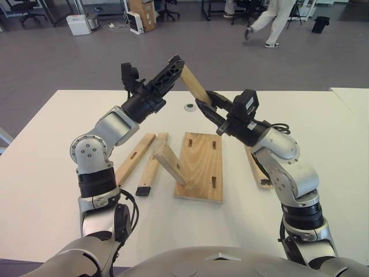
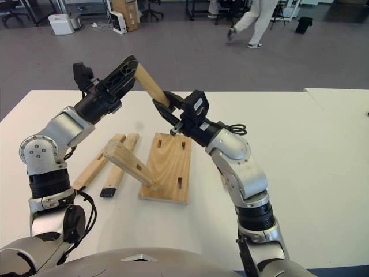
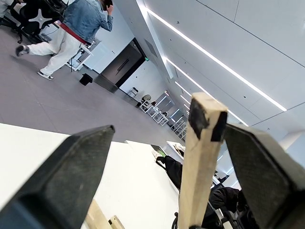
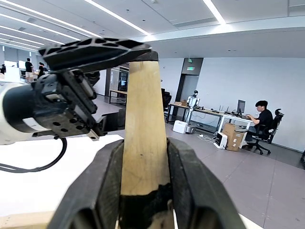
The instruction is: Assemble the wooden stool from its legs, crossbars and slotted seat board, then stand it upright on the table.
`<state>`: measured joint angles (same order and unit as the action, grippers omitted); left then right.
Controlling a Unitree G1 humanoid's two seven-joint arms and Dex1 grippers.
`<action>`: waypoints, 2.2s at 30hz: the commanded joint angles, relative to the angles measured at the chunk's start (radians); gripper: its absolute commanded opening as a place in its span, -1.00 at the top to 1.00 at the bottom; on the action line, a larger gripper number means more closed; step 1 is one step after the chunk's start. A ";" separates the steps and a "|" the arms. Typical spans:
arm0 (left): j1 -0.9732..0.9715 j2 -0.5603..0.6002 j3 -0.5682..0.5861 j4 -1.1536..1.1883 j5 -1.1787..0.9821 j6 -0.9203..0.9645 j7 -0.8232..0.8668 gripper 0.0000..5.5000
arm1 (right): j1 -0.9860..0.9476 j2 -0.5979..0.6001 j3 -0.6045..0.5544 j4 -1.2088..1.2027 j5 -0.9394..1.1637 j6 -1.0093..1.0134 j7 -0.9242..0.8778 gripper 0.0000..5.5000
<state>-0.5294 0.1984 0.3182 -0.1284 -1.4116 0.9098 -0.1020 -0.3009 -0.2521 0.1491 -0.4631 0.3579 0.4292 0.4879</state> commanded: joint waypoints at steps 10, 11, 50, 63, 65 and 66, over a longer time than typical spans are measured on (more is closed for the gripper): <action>0.020 0.022 -0.055 0.028 0.201 -0.094 -0.123 0.28 | 0.009 -0.005 0.038 0.002 -0.011 0.017 0.000 0.53; 0.021 0.019 -0.056 0.027 0.199 -0.093 -0.125 0.34 | 0.009 -0.004 0.038 0.003 -0.011 0.016 -0.002 0.53; -0.002 -0.028 -0.046 0.068 0.160 -0.148 -0.042 0.85 | -0.023 0.068 0.011 0.119 -0.103 -0.018 -0.086 -0.25; 0.128 0.194 -0.104 0.141 0.632 -0.396 -0.297 0.85 | 0.218 0.308 -0.150 0.101 -0.156 -0.088 -0.493 -0.25; 0.163 0.209 -0.112 0.124 0.667 -0.396 -0.315 0.85 | 0.272 0.343 -0.114 0.097 -0.202 -0.121 -0.541 -0.25; 0.180 0.213 -0.107 0.115 0.680 -0.398 -0.316 0.85 | 0.296 0.357 -0.102 0.090 -0.218 -0.132 -0.558 -0.25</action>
<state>-0.3873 0.3898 0.2101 0.0103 -0.7689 0.5171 -0.4082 -0.0455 0.0736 0.0224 -0.3649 0.1699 0.3214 -0.0349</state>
